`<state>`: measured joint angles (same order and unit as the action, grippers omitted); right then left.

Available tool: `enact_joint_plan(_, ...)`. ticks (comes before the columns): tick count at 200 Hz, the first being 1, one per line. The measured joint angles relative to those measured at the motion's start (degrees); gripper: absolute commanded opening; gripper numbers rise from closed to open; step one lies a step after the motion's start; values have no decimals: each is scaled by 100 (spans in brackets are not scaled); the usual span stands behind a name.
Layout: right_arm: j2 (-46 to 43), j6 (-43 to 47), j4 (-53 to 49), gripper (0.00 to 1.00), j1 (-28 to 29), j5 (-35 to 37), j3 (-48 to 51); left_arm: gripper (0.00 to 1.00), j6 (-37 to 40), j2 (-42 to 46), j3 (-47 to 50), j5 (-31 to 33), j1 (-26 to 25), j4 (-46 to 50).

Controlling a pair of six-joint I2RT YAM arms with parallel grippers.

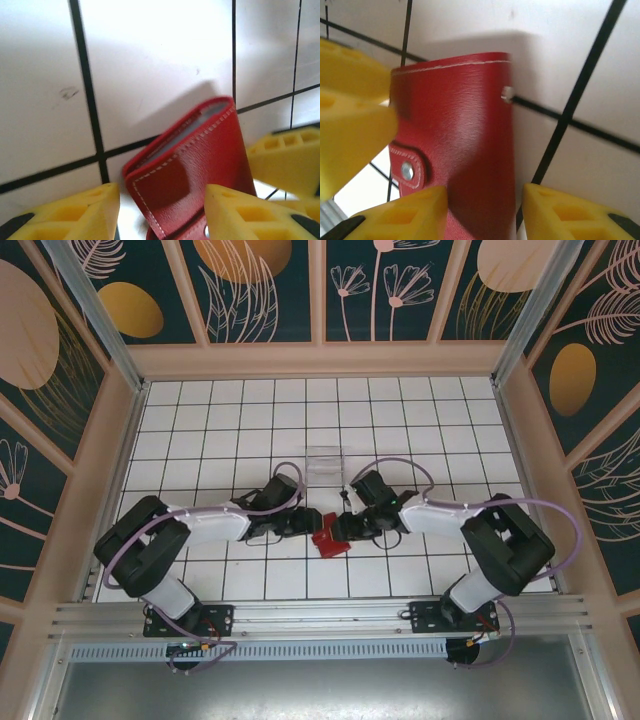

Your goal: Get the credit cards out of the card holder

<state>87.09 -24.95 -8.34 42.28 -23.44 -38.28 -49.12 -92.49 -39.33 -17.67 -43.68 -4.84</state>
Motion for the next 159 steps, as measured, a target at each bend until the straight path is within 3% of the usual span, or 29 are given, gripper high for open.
enact_joint_plan(77, -717, -901, -20, 47, 87, 391, 363, 47, 632, -345, -586, -297, 0, 151)
enact_joint_plan(121, -885, -1196, 37, 47, -256, 535, 385, 49, 933, -387, -741, -247, 0, 498)
enact_joint_plan(159, -861, -1296, 205, 48, -374, 332, 420, 51, 1834, -85, -979, -11, 0, 1012)
